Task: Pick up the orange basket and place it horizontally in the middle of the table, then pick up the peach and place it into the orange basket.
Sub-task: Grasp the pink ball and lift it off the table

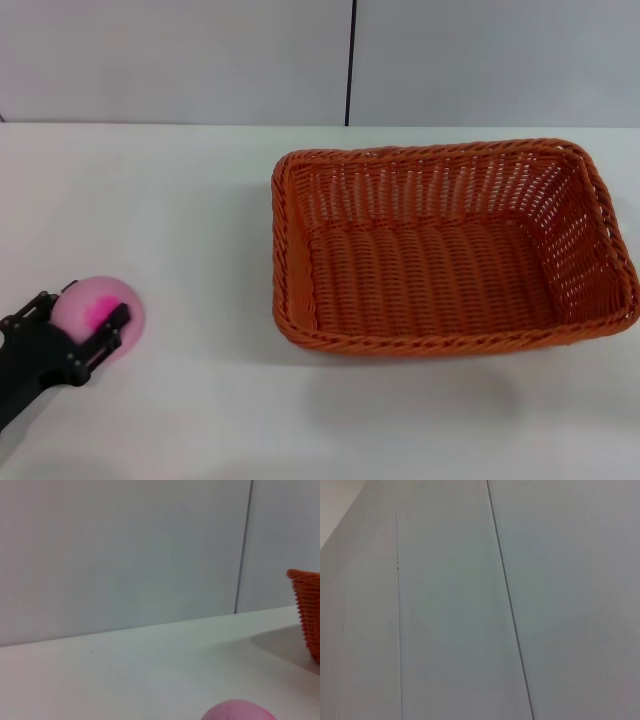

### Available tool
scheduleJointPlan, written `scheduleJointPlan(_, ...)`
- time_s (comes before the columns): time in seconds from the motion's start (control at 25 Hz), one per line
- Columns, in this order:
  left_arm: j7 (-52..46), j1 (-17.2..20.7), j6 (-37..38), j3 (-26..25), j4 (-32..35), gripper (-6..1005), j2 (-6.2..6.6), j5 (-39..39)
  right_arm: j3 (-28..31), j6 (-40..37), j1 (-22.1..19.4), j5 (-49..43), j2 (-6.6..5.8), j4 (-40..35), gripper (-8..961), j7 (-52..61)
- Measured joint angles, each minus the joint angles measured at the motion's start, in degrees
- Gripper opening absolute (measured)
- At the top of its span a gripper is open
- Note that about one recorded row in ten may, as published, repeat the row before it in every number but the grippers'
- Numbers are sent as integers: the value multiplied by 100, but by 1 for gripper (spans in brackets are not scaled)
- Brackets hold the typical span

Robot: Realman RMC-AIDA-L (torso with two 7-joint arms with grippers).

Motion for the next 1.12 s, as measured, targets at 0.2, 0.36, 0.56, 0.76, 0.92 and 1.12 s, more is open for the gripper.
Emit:
scheduleJointPlan(0.2, 358, 170, -177, -573, 35, 692, -98, -37, 4, 61, 79, -24, 2, 76, 553, -8)
scheduleJointPlan(0.36, 359, 172, -433, -760, 47, 571, -95, -37, 7, 67, 98, -29, -1, 139, 552, -39)
scheduleJointPlan(0.56, 339, 120, -666, -830, 59, 410, -91, -32, 14, 67, 60, -22, 6, 145, 552, -95)
scheduleJointPlan(0.76, 328, 44, -635, -780, 70, 292, -91, 1, 15, 66, 35, -20, 5, 150, 553, -97)
scheduleJointPlan(0.92, 333, 33, -574, -767, 79, 198, -91, 12, 14, 65, 30, -25, 3, 150, 553, -99)
scheduleJointPlan(1.12, 315, 85, -649, -807, 97, 41, -91, -4, 15, 77, 48, -25, 2, 150, 553, -101)
